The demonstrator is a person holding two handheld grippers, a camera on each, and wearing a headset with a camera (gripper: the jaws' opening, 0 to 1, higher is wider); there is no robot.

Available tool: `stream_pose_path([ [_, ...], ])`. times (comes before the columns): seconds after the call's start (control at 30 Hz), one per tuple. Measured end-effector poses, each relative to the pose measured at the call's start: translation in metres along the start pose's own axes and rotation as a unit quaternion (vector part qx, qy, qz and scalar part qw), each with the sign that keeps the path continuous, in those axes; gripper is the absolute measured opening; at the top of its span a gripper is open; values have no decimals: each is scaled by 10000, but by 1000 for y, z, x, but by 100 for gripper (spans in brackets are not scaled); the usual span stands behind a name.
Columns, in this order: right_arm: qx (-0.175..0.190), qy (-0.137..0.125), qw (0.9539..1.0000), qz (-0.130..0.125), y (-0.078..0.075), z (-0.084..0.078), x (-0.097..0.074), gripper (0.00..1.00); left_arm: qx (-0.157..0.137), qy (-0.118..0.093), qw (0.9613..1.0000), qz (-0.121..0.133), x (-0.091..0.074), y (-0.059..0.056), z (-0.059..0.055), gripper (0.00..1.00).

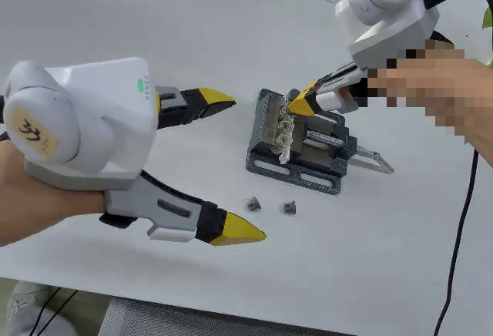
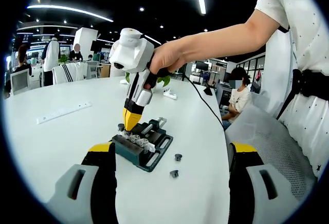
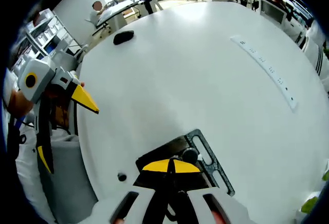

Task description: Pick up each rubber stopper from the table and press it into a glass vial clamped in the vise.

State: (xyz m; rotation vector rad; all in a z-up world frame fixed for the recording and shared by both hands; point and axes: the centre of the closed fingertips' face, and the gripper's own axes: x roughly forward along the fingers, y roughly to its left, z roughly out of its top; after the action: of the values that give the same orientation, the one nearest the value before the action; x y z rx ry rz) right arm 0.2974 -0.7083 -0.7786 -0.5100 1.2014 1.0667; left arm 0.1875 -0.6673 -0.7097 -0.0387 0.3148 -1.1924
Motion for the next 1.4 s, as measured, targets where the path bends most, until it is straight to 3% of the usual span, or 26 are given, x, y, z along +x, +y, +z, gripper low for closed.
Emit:
stream_pose_path([
  [0.33,-304,89,9992,-227,-5,-8,-5,0,23,38,10000,-9,1,1,0,91],
  [0.57,-278,-5,9992,-281,-6,-7,-9,0,58,63,10000,-26,2,-1,2,91],
  [1.0,-77,-586,9976,-347,-5,-7,-32,0,167,212,9996,-6,1,-3,3,94],
  [1.4,-59,-1052,9938,-351,3,-14,-52,20,256,399,9987,175,-10,1,2,99],
])
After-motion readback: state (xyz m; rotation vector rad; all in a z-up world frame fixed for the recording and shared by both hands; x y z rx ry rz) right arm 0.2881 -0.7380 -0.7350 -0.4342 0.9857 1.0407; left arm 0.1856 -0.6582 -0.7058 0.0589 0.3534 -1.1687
